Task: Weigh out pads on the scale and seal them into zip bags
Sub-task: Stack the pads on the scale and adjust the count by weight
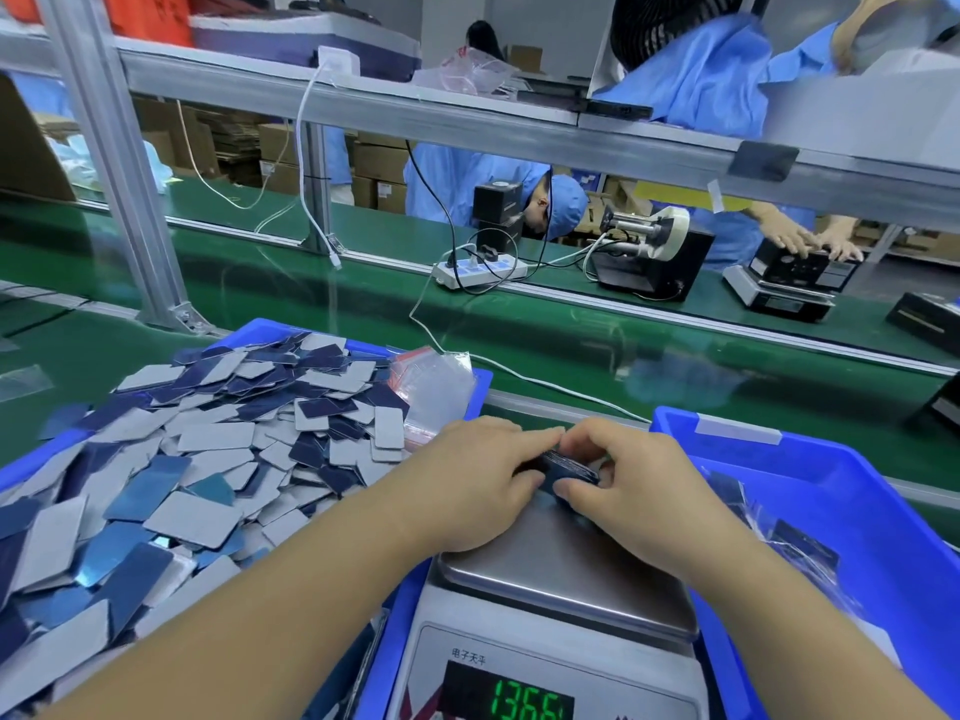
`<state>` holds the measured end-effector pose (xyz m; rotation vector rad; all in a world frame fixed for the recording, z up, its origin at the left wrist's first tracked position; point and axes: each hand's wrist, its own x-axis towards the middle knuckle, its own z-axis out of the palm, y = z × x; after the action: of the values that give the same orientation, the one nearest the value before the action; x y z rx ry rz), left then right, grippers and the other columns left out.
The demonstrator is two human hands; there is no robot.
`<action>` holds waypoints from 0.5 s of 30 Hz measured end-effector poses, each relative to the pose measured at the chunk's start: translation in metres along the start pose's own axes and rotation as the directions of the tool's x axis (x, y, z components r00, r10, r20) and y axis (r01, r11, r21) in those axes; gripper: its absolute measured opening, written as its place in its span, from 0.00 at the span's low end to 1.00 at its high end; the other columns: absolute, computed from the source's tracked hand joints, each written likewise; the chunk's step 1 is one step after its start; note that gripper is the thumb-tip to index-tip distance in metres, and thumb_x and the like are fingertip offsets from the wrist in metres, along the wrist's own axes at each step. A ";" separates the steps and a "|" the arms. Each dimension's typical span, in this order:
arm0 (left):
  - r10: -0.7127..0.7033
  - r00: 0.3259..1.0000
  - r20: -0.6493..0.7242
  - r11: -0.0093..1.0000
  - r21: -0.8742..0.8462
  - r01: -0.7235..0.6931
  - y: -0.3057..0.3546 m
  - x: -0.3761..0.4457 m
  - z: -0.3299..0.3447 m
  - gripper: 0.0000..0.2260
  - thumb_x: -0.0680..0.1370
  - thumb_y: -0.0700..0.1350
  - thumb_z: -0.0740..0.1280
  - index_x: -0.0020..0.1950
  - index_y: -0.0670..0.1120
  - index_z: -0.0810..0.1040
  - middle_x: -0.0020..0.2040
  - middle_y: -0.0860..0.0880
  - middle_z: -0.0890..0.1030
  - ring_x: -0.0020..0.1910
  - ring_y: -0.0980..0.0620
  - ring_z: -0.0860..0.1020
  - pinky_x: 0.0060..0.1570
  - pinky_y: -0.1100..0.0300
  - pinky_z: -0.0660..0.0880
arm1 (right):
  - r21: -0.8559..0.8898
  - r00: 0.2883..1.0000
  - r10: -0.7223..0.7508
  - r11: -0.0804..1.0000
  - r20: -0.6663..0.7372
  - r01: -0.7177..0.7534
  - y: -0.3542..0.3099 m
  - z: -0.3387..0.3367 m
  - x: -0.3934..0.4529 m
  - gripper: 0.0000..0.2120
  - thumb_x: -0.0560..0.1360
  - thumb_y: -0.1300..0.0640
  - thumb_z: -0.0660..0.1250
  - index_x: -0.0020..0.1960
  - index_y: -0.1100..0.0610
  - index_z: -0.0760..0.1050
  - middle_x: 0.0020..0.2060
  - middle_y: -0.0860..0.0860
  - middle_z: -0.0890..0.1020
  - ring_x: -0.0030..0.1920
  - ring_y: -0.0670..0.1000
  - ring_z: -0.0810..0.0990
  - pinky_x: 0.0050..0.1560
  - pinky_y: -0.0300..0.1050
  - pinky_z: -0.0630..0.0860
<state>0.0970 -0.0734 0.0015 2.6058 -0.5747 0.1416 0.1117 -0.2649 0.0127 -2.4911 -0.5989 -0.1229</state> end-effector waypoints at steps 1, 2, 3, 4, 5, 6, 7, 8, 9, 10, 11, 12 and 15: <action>-0.001 1.000 0.017 1.000 0.026 0.001 0.000 0.000 0.001 0.20 0.83 0.49 0.58 0.75 0.61 0.64 0.52 0.49 0.76 0.59 0.47 0.71 0.62 0.50 0.68 | -0.001 1.000 0.006 1.000 -0.002 -0.006 0.000 0.000 0.000 0.11 0.71 0.54 0.73 0.45 0.40 0.75 0.36 0.34 0.80 0.37 0.36 0.78 0.36 0.29 0.69; -0.007 0.999 0.035 0.999 0.054 0.005 0.001 0.001 0.003 0.21 0.83 0.50 0.58 0.76 0.60 0.62 0.56 0.48 0.77 0.64 0.47 0.69 0.65 0.51 0.65 | -0.006 1.000 0.011 1.000 -0.003 -0.011 0.001 -0.001 0.000 0.10 0.71 0.54 0.73 0.46 0.41 0.75 0.37 0.34 0.80 0.37 0.35 0.77 0.36 0.28 0.69; -0.016 0.998 0.053 0.997 0.077 0.012 0.002 0.001 0.005 0.21 0.83 0.51 0.57 0.77 0.59 0.60 0.60 0.48 0.76 0.69 0.47 0.66 0.67 0.52 0.63 | -0.010 1.000 0.013 1.000 -0.005 -0.013 0.001 0.000 0.000 0.10 0.71 0.54 0.73 0.47 0.41 0.76 0.39 0.35 0.81 0.37 0.34 0.76 0.37 0.28 0.69; -0.027 0.997 0.066 0.995 0.094 0.020 0.003 0.001 0.006 0.22 0.84 0.51 0.57 0.78 0.58 0.59 0.63 0.47 0.76 0.71 0.48 0.64 0.67 0.52 0.60 | -0.010 1.000 0.011 1.000 -0.009 -0.011 0.002 0.000 0.000 0.10 0.71 0.54 0.73 0.48 0.42 0.76 0.40 0.35 0.81 0.37 0.33 0.76 0.37 0.28 0.69; -0.035 0.997 0.072 0.994 0.105 0.027 0.004 0.000 0.006 0.22 0.84 0.51 0.56 0.78 0.57 0.59 0.65 0.47 0.75 0.73 0.49 0.63 0.68 0.52 0.60 | -0.005 1.000 0.010 1.000 -0.012 -0.010 0.002 0.001 0.000 0.11 0.71 0.55 0.73 0.47 0.42 0.76 0.41 0.36 0.81 0.37 0.33 0.76 0.38 0.27 0.69; -0.039 0.996 0.076 0.993 0.114 0.030 0.005 0.000 0.006 0.22 0.84 0.51 0.56 0.78 0.56 0.59 0.65 0.47 0.75 0.73 0.49 0.63 0.68 0.53 0.59 | 0.001 1.000 0.008 1.000 -0.014 -0.008 0.002 0.002 0.000 0.11 0.71 0.56 0.73 0.47 0.42 0.75 0.40 0.36 0.81 0.37 0.33 0.76 0.38 0.27 0.69; -0.041 0.996 0.080 0.992 0.121 0.031 0.006 -0.001 0.005 0.21 0.84 0.51 0.56 0.78 0.55 0.59 0.65 0.47 0.75 0.72 0.49 0.63 0.68 0.53 0.60 | 0.002 1.000 0.004 1.000 -0.017 -0.004 0.001 0.002 0.000 0.11 0.72 0.57 0.73 0.47 0.43 0.75 0.39 0.36 0.81 0.37 0.32 0.76 0.38 0.27 0.68; -0.041 0.996 0.085 0.992 0.121 0.031 0.006 -0.001 0.005 0.21 0.84 0.51 0.56 0.78 0.55 0.59 0.64 0.47 0.74 0.70 0.48 0.64 0.67 0.54 0.60 | 0.000 1.000 -0.002 1.000 -0.023 0.002 0.001 0.003 0.000 0.11 0.72 0.58 0.72 0.46 0.43 0.75 0.38 0.36 0.80 0.36 0.32 0.76 0.37 0.26 0.68; -0.039 0.995 0.089 0.993 0.112 0.029 0.007 -0.001 0.004 0.21 0.84 0.51 0.56 0.78 0.54 0.59 0.62 0.48 0.74 0.68 0.47 0.66 0.66 0.54 0.61 | -0.001 0.999 -0.008 1.000 -0.035 0.008 0.001 0.003 0.000 0.12 0.71 0.59 0.72 0.45 0.43 0.75 0.37 0.36 0.81 0.34 0.33 0.77 0.37 0.26 0.68; -0.035 0.995 0.091 0.995 0.099 0.026 0.007 -0.001 0.004 0.22 0.84 0.51 0.57 0.78 0.53 0.59 0.61 0.48 0.74 0.66 0.47 0.68 0.66 0.54 0.63 | -0.001 0.999 -0.007 1.000 -0.050 0.007 0.001 0.003 0.000 0.12 0.71 0.60 0.72 0.44 0.43 0.75 0.37 0.36 0.81 0.33 0.34 0.77 0.36 0.26 0.68; -0.031 0.995 0.091 0.996 0.089 0.023 0.008 0.000 0.005 0.23 0.84 0.52 0.57 0.78 0.53 0.57 0.61 0.48 0.74 0.66 0.47 0.69 0.67 0.53 0.63 | -0.003 0.998 -0.004 1.000 -0.066 0.003 0.001 0.003 0.001 0.12 0.71 0.60 0.72 0.44 0.43 0.75 0.36 0.36 0.81 0.33 0.35 0.77 0.36 0.26 0.68; -0.033 0.995 0.091 0.996 0.082 0.025 0.008 0.000 0.006 0.25 0.84 0.53 0.57 0.79 0.52 0.56 0.64 0.48 0.73 0.68 0.47 0.68 0.69 0.51 0.62 | -0.011 0.997 -0.001 1.000 -0.076 0.001 0.001 0.003 0.002 0.12 0.71 0.60 0.72 0.44 0.42 0.75 0.37 0.36 0.81 0.33 0.35 0.76 0.36 0.26 0.68; -0.046 0.991 0.128 0.996 0.078 0.037 0.007 -0.001 0.009 0.28 0.83 0.55 0.57 0.81 0.51 0.53 0.71 0.47 0.69 0.75 0.49 0.61 0.76 0.49 0.55 | -0.049 0.999 0.004 0.999 -0.047 -0.006 0.002 0.006 0.002 0.13 0.71 0.57 0.72 0.44 0.40 0.72 0.40 0.37 0.80 0.38 0.33 0.75 0.38 0.29 0.69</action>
<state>0.0932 -0.0824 -0.0037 2.7135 -0.5695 -0.0197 0.1144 -0.2623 0.0076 -2.5292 -0.5769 -0.1957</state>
